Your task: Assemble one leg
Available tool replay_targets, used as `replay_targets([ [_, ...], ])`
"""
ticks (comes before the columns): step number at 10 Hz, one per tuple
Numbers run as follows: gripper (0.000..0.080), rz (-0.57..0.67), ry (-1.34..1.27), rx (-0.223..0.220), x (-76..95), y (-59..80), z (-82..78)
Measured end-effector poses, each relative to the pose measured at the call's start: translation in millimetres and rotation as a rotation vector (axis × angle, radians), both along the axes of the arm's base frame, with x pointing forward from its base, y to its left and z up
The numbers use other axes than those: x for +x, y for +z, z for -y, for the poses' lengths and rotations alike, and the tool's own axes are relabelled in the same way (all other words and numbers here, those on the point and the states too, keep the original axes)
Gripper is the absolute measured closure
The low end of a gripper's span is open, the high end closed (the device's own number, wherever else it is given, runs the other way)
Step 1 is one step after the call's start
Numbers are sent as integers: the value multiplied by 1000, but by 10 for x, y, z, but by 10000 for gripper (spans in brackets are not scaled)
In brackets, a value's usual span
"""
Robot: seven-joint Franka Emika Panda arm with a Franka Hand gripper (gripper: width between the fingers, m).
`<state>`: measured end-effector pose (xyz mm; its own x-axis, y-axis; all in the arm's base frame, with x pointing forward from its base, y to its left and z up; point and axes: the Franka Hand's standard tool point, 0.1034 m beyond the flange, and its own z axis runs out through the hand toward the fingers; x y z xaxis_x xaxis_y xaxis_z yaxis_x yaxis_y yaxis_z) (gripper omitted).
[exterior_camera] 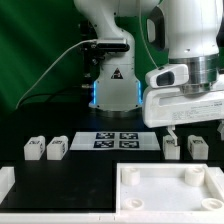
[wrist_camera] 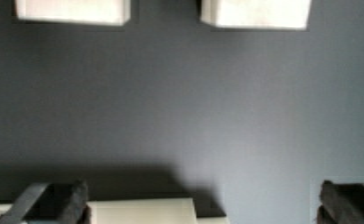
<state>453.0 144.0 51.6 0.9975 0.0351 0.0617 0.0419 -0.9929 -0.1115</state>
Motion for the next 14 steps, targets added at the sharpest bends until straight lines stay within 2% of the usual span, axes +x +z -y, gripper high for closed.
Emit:
replay_targets([
  [1, 151, -4, 1, 0, -15, -11, -12],
  [2, 151, -130, -43, -15, -157, -46, -98],
  [3, 151, -258, -50, -33, -190, -18, -216],
  [4, 151, -378, -47, -47, -201, -25, -254],
  [6, 151, -527, -33, -58, -183, -59, -243],
  [9, 151, -854, -4, -86, -307, -65, -186],
  [10, 151, -950, -13, -101, -377, -113, -197],
  [11, 151, -949, -11, -101, -387, -175, -223],
  [14, 151, -954, -5, -109, -529, -249, -242],
])
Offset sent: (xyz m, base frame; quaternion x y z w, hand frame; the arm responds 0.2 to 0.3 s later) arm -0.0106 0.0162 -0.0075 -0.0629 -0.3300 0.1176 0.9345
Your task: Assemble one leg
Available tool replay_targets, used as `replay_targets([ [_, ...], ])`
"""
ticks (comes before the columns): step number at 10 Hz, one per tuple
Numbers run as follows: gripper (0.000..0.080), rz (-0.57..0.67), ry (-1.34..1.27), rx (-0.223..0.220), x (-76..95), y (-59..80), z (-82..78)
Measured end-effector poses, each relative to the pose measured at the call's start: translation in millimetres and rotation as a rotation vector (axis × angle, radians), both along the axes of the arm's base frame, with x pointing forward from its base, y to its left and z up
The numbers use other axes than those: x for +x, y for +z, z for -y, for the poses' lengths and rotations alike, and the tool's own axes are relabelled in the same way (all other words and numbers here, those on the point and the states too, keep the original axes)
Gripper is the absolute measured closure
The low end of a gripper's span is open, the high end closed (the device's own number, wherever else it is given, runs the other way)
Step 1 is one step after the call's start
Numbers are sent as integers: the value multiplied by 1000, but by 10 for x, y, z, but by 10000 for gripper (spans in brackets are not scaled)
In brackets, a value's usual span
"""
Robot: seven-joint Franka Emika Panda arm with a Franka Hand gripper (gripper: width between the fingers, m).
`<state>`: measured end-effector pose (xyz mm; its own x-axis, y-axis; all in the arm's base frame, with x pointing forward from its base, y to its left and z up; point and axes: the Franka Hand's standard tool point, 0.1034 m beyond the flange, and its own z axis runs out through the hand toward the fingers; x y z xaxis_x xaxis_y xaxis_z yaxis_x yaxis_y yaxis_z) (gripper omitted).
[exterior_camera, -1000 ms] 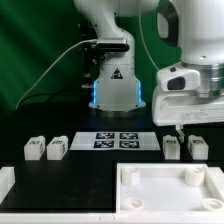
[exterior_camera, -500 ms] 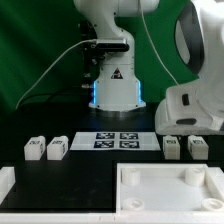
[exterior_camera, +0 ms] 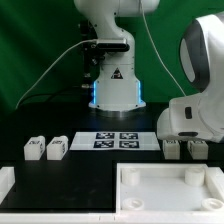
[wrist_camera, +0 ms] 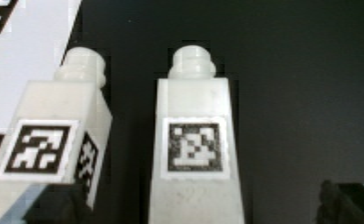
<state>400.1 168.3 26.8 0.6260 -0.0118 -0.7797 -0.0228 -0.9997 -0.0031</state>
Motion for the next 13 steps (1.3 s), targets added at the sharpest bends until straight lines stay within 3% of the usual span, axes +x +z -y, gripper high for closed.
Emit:
replay_targets([
  [4, 151, -20, 11, -7, -166, -164, -85],
  [8, 151, -27, 15, -8, -193, -191, -87],
  [9, 261, -27, 15, -7, -192, -191, -87],
  [10, 261, -27, 15, -8, -193, -191, -87],
  [11, 446, -27, 15, -8, -193, -191, -87],
  [12, 509, -27, 15, -8, -193, -191, -87],
  [13, 509, -27, 15, -8, -193, -191, -87],
])
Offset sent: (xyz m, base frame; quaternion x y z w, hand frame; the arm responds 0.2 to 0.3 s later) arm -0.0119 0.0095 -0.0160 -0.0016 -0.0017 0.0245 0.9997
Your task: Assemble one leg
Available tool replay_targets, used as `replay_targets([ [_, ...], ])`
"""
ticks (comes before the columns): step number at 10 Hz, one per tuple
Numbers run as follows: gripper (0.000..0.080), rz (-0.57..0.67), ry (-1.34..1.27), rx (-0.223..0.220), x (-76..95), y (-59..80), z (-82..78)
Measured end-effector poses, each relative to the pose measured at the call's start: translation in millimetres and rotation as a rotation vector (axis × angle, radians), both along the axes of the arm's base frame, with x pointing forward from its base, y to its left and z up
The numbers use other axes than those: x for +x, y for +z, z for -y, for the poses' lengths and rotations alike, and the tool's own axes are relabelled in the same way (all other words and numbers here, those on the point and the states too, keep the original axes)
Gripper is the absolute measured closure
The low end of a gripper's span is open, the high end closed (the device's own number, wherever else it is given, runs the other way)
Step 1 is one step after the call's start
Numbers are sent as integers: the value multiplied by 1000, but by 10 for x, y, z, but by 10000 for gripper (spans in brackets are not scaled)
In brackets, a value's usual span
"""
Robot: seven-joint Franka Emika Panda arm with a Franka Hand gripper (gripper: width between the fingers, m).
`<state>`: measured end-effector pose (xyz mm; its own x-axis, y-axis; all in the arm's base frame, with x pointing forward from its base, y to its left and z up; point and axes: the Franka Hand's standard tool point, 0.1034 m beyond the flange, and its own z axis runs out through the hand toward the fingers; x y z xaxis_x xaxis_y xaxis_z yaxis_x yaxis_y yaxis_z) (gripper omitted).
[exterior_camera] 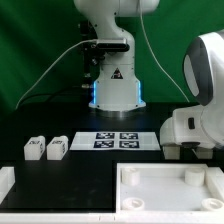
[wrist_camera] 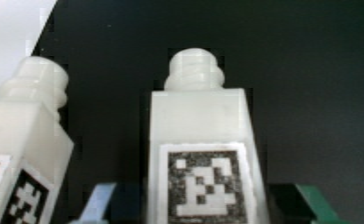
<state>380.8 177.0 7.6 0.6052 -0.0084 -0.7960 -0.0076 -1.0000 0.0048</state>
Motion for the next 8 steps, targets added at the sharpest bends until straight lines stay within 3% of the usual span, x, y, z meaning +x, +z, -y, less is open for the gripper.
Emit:
replay_targets([
  [6, 509, 5, -2, 1, 21, 17, 5],
  [7, 509, 16, 25, 16, 121, 167, 66],
  [8, 509, 44, 35, 36, 266, 406, 136],
])
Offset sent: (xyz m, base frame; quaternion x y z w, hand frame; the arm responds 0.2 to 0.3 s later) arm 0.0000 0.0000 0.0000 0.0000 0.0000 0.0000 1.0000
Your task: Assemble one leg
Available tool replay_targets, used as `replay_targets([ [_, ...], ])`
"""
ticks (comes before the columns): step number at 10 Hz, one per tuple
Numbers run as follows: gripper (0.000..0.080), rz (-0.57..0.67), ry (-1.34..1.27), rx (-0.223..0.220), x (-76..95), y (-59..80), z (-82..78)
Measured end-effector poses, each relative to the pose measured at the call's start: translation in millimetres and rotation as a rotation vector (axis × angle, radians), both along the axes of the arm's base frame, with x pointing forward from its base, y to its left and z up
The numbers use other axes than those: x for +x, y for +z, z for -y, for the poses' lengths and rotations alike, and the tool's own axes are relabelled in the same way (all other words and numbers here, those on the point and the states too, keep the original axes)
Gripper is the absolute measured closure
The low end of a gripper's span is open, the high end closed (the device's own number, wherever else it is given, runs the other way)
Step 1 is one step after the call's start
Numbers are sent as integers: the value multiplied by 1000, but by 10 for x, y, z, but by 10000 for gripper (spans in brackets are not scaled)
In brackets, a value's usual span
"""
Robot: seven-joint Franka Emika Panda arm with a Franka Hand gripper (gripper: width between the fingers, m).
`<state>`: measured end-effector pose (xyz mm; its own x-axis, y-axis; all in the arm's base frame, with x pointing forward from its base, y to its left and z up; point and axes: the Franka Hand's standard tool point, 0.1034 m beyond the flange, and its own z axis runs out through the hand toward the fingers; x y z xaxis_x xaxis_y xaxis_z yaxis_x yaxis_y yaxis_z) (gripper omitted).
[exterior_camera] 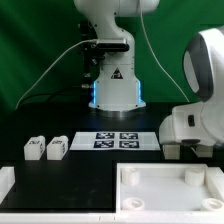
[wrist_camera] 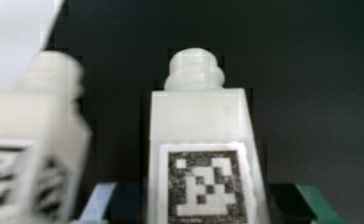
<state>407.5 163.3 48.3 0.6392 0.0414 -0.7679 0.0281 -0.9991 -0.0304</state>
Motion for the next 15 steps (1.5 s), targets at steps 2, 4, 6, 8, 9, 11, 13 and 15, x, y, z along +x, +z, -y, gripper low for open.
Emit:
replay_targets([
  [2, 509, 249, 27, 32, 355, 513, 125],
  [4, 508, 454, 22, 49, 488, 627, 110],
  [6, 508, 625, 14, 64, 495, 616, 110],
  [8, 508, 772, 58, 107, 722, 821, 229],
  [9, 508, 893, 64, 126, 1091, 1051, 335],
  [11, 508, 1089, 82, 151, 1506, 1170, 346],
  [13, 508, 1326, 64, 159, 1461, 1153, 394],
  [15, 508, 1419, 56, 164, 1447, 1114, 408],
])
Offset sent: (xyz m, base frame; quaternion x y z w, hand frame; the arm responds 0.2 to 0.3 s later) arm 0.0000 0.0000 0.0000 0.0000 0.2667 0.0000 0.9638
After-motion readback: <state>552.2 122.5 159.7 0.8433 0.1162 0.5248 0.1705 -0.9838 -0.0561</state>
